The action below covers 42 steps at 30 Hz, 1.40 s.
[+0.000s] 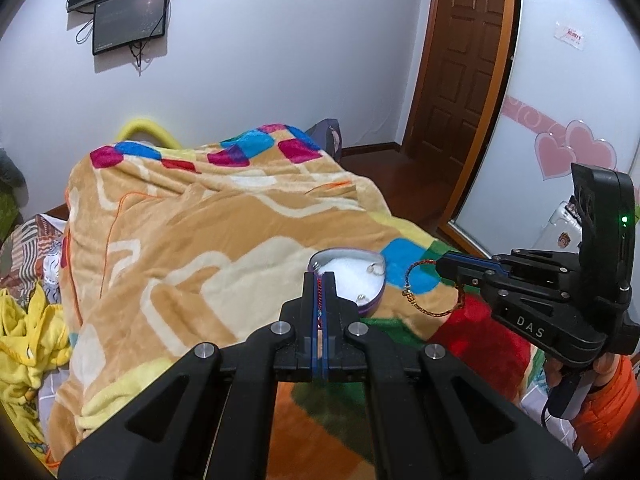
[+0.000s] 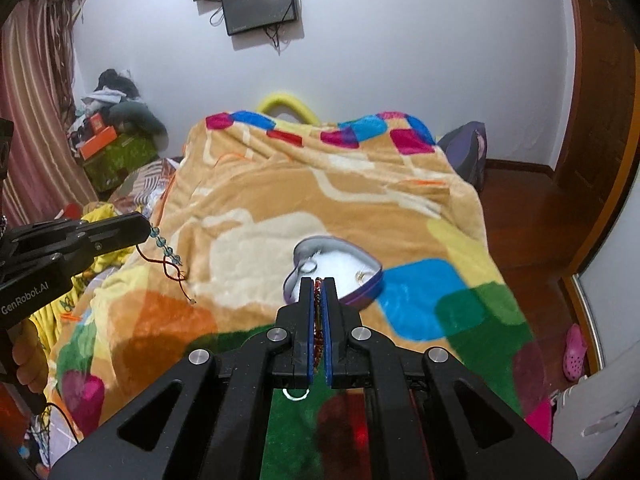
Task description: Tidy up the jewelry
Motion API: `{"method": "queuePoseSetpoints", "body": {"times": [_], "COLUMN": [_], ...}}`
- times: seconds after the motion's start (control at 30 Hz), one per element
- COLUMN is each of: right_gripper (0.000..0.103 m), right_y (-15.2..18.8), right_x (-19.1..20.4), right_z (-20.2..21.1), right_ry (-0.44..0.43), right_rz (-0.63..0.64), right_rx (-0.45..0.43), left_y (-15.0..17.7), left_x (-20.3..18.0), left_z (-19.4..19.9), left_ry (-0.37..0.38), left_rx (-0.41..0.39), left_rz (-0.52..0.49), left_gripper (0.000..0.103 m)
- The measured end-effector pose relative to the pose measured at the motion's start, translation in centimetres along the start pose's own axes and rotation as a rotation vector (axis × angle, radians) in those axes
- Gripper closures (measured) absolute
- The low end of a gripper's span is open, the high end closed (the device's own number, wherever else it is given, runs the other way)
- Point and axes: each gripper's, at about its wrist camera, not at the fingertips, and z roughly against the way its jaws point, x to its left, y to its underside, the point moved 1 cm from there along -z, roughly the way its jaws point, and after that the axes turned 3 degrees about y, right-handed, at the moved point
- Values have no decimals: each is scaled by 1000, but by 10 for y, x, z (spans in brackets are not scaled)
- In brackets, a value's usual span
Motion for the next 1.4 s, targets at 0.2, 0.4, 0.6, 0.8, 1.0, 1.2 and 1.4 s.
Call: {"method": "queuePoseSetpoints", "body": {"times": [0.2,0.4,0.6,0.8,1.0,1.2,1.4], "right_gripper": [100,100,100,100,100,100,99], "right_y": [-11,-20,-24,-23,-16,-7,-6], "right_x": [-2,1,5,3,-12,-32,-36], "right_z": [0,-10,-30,-55,-82,-100,-98], "right_ry": [-8,-34,-70,-120,-170,-93,-61], "right_rz": [8,17,16,-10,-53,-65,-18], "right_rx": [-29,-47,-33,4,58,115,130], "left_y": [-10,-23,-32,-39,-45,-42,-34], "left_x": [-1,0,4,10,10,7,5], "left_z": [-8,-20,-33,-51,-80,-111,-137], "left_ry": [14,18,11,11,26,53,101], "left_rx": [-11,-20,-23,-9,21,73,139], "left_rz": [4,5,10,21,29,41,70], "left_gripper": [103,103,103,103,103,103,103]}}
